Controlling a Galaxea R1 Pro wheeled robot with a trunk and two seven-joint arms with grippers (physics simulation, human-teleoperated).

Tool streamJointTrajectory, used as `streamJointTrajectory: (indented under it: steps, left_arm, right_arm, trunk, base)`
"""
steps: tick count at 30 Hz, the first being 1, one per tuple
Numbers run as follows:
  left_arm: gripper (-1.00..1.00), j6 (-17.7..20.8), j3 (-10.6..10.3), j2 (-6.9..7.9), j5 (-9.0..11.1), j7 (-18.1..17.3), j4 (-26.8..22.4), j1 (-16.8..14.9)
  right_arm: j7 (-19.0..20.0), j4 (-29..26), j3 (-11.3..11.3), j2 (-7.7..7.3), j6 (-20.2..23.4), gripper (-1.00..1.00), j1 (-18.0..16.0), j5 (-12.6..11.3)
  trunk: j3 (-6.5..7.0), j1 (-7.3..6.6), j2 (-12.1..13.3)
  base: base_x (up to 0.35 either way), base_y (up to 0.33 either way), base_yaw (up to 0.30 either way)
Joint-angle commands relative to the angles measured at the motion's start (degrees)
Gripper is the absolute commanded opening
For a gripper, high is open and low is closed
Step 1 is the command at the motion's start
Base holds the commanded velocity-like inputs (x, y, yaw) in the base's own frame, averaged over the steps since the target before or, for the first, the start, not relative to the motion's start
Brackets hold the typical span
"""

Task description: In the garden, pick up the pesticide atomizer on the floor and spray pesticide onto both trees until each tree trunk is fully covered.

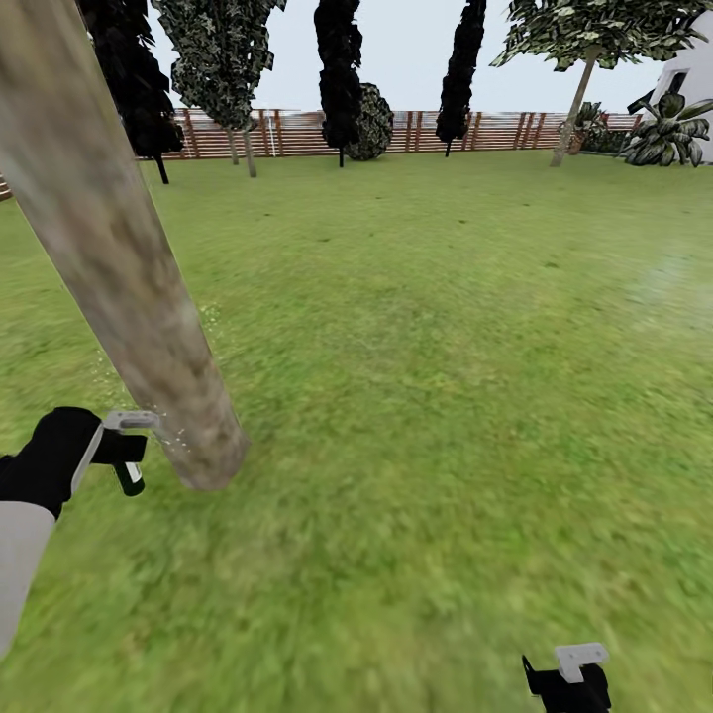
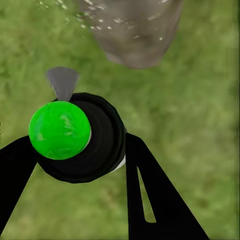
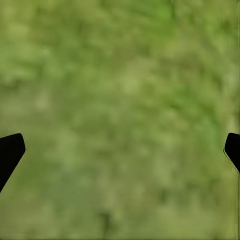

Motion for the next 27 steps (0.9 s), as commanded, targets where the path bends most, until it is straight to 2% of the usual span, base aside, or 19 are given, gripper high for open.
streamJointTrajectory:
  steps: [1, 4, 16, 19, 24, 27]
  left_arm:
    - [-1.0, 0.0, -0.5, -0.01, 0.1, 0.0, 0.0, 0.0]
    - [-1.0, 0.1, -1.4, -0.11, 0.1, 0.0, 0.0, 0.0]
    - [-1.0, -0.1, -1.5, -0.73, 0.2, 0.1, 0.6, 0.1]
    - [-1.0, -0.3, -1.5, -0.56, -0.1, 0.4, 1.0, 0.2]
    - [-1.0, -0.4, -1.2, -0.31, -0.3, 0.9, 1.2, 4.5]
    - [-1.0, -0.4, -1.3, -0.46, -0.3, 1.1, 1.1, 4.9]
  right_arm:
    - [0.0, 0.0, 0.0, 0.02, 0.0, 1.0, 0.0, 0.0]
    - [0.0, 0.0, 0.0, 0.05, 0.0, 1.0, 0.0, 0.0]
    - [0.0, 0.0, 0.0, 0.09, 0.0, 1.0, 0.0, 0.0]
    - [0.0, 0.0, 0.0, 0.16, 0.0, 1.0, 0.0, 0.0]
    - [0.0, 0.0, 0.0, 0.18, 0.0, 1.0, 0.0, 0.0]
    - [0.0, 0.0, 0.0, 0.18, 0.0, 1.0, 0.0, 0.0]
  trunk:
    - [0.0, 0.0, 0.0]
    - [0.0, 0.0, 0.0]
    - [0.0, 0.0, 0.0]
    - [0.0, 0.0, 0.0]
    - [0.0, 0.0, 0.0]
    - [0.0, 0.0, 0.0]
  base:
    - [0.169, -0.167, 0.0]
    - [0.093, -0.233, 0.0]
    - [0.003, -0.272, 0.001]
    - [0.019, -0.273, 0.197]
    - [0.188, -0.166, 0.274]
    - [0.029, -0.011, 0.274]
